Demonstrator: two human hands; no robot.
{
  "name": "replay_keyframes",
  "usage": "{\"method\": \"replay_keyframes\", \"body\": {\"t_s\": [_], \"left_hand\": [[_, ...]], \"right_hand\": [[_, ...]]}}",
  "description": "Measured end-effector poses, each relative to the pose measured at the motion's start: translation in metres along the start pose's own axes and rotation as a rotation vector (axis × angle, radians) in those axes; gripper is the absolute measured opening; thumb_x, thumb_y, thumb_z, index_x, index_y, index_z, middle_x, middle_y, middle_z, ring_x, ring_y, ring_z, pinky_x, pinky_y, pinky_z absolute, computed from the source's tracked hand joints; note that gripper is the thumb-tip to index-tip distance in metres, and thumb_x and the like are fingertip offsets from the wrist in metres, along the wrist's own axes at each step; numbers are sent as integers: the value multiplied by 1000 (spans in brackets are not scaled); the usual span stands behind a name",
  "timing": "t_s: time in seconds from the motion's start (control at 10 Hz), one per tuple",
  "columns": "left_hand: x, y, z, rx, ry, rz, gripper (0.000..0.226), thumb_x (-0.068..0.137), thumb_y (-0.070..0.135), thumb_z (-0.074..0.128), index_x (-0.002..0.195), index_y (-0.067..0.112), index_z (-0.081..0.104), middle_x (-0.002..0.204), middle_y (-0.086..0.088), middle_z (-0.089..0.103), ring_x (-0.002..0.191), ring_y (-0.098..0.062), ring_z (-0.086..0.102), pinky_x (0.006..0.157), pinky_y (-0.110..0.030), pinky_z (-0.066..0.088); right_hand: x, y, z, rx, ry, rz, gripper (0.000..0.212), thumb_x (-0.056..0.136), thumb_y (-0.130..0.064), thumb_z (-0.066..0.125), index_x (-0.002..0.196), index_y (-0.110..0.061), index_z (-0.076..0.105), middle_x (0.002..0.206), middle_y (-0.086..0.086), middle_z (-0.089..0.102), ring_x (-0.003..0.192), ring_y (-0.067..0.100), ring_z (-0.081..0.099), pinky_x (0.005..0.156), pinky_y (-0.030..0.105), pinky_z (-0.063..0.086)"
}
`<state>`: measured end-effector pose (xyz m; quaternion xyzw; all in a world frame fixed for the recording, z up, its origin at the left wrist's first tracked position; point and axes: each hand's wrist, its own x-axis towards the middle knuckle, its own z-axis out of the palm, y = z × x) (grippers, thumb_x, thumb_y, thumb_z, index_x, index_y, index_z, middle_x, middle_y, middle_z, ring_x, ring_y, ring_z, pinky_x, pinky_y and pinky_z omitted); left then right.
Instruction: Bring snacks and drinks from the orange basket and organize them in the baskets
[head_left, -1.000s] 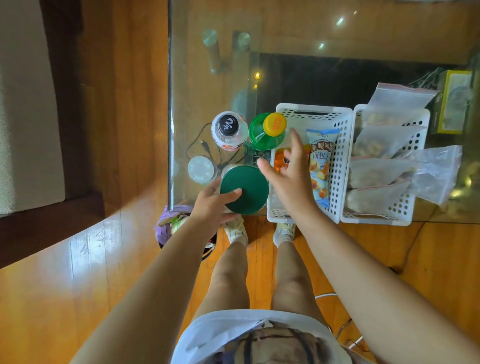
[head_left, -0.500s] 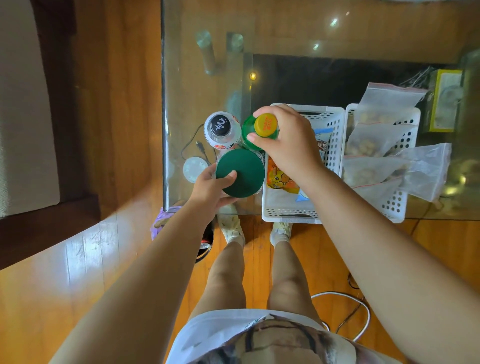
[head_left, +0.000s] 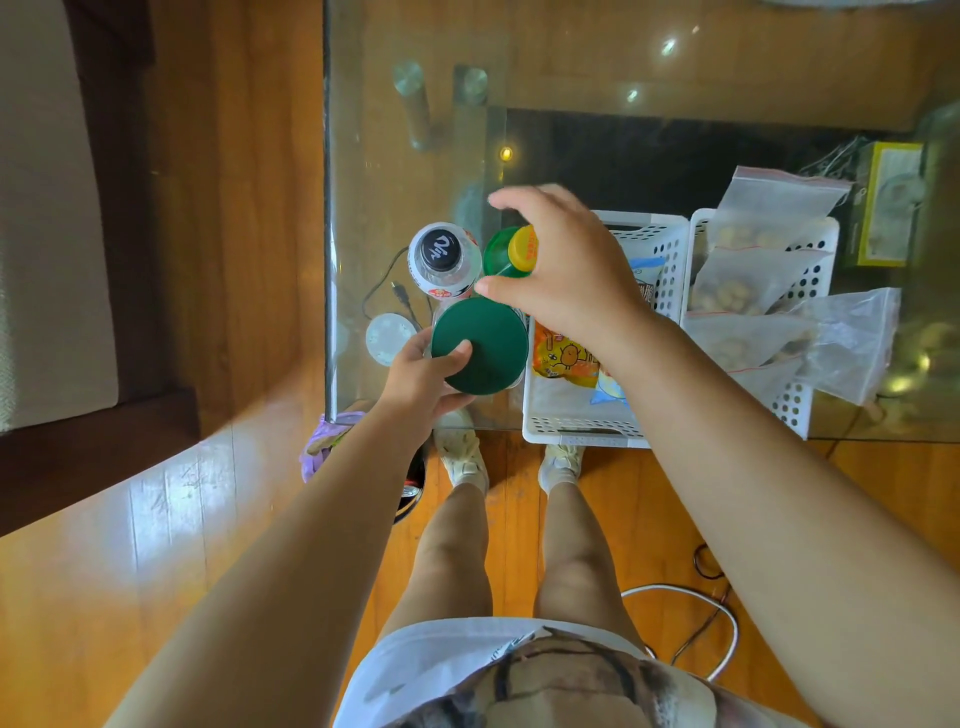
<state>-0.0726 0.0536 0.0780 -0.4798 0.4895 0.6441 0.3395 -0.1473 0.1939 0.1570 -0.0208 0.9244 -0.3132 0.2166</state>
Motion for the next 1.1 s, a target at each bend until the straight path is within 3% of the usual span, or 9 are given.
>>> {"method": "replay_keyframes", "body": {"t_s": [0.1, 0.2, 0.3, 0.6, 0.7, 0.8, 0.9, 1.0, 1.1], "left_hand": [[0, -1, 1, -1, 6, 19, 46, 87, 7, 60, 131, 13, 46, 132, -13, 52, 115, -36, 56, 84, -43, 55], [-1, -1, 1, 2, 13, 27, 47, 87, 8, 60, 131, 13, 46, 132, -13, 52, 115, -36, 56, 77, -39, 56], [0, -1, 1, 7, 15, 26, 46, 87, 8, 60, 131, 14, 46, 132, -13, 52, 116, -35, 56, 78, -39, 55], [1, -2, -1, 39, 13, 33, 47, 88, 9, 59, 133, 14, 45, 132, -13, 53, 116, -35, 56, 91, -47, 52], [3, -3, 0, 42, 19, 29, 47, 89, 10, 59, 133, 15, 45, 132, -13, 53, 116, -35, 56, 90, -45, 53], [-1, -2, 2, 78, 43, 37, 41, 88, 14, 61, 127, 15, 47, 130, -9, 54, 113, -30, 57, 87, -44, 54], [-9, 3, 5, 175, 130, 90, 52, 87, 19, 62, 133, 20, 39, 124, 0, 44, 104, -20, 48, 75, -37, 53], [-18, 9, 2, 300, 215, 150, 68, 86, 22, 63, 144, 18, 28, 143, -4, 37, 119, -24, 45, 94, -39, 46], [-45, 11, 1, 362, 277, 187, 63, 88, 20, 60, 144, 15, 30, 150, -8, 34, 131, -29, 41, 108, -45, 36]], "right_hand": [[13, -20, 2, -297, -10, -213, 61, 73, -34, 72, 130, -32, 48, 128, -5, 53, 120, 21, 48, 113, 39, 15], [27, -34, 9, -441, -120, -285, 50, 79, -29, 67, 126, -32, 51, 120, -1, 58, 109, 26, 54, 107, 38, 23], [33, -35, 17, -544, -134, -305, 35, 82, -19, 63, 116, -25, 58, 112, 2, 61, 95, 30, 59, 79, 32, 32], [36, -32, 19, -546, -124, -311, 34, 84, -13, 60, 115, -26, 60, 111, 2, 62, 93, 30, 60, 74, 30, 28], [32, -31, 19, -516, -114, -320, 41, 83, -21, 63, 122, -24, 54, 114, 1, 61, 103, 28, 57, 90, 35, 33], [16, -24, 12, -443, -40, -326, 50, 80, -29, 67, 127, -25, 50, 120, -1, 58, 114, 25, 51, 102, 35, 26], [-12, -15, 0, -322, 7, -268, 53, 79, -24, 68, 129, -23, 52, 133, 3, 51, 124, 25, 45, 100, 36, 30], [-46, -5, -19, -169, 49, -133, 52, 81, -23, 67, 131, -24, 51, 142, 0, 44, 128, 21, 42, 101, 38, 39], [-93, 3, -50, 91, 109, 0, 39, 86, -20, 62, 124, -24, 57, 128, -6, 54, 113, 11, 54, 91, 31, 50]]}}
